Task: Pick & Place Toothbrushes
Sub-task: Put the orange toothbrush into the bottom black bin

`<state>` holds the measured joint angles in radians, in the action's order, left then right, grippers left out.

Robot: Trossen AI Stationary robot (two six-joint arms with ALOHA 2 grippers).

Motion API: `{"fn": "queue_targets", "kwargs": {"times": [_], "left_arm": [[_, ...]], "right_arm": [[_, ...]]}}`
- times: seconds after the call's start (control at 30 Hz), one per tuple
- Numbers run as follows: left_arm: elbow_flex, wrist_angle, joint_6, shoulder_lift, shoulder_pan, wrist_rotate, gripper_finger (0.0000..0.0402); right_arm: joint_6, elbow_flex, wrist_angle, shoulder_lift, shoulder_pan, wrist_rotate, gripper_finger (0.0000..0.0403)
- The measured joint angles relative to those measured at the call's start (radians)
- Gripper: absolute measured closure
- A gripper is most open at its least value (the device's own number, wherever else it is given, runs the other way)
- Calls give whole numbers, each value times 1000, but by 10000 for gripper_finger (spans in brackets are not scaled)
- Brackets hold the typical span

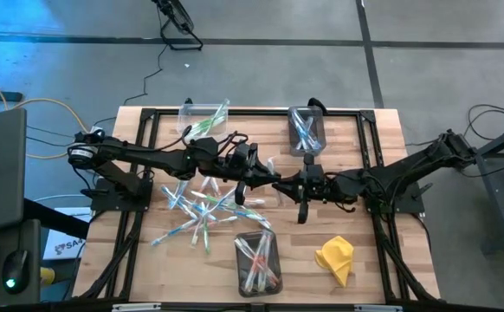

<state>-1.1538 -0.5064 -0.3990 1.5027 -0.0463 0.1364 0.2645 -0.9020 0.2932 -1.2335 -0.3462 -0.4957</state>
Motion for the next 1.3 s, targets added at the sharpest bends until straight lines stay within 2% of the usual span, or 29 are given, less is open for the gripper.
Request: {"fn": "queue_targets", "kwargs": {"times": [0.2,0.53,0.7,0.83,0.97,1.17,1.3], "left_arm": [[2,12,-7,3,0,6,391],[2,14,-2,3,0,8,391],[2,9,-3,2,0,29,391],[2,9,-9,2,0,42,391],[2,8,-47,2,0,69,391],[2,10,-104,2,-9,120,391],[2,16,-107,2,-32,121,391]], "right_arm": [[-4,-1,3,1,0,1,311],[26,-1,3,2,-1,-1,170],[26,-1,-62,39,-1,0,116],[45,-1,-162,92,-6,1,96],[78,-1,-304,160,-21,8,92],[247,-1,-527,222,-23,132,95],[270,-1,-573,220,-23,156,107]]}}
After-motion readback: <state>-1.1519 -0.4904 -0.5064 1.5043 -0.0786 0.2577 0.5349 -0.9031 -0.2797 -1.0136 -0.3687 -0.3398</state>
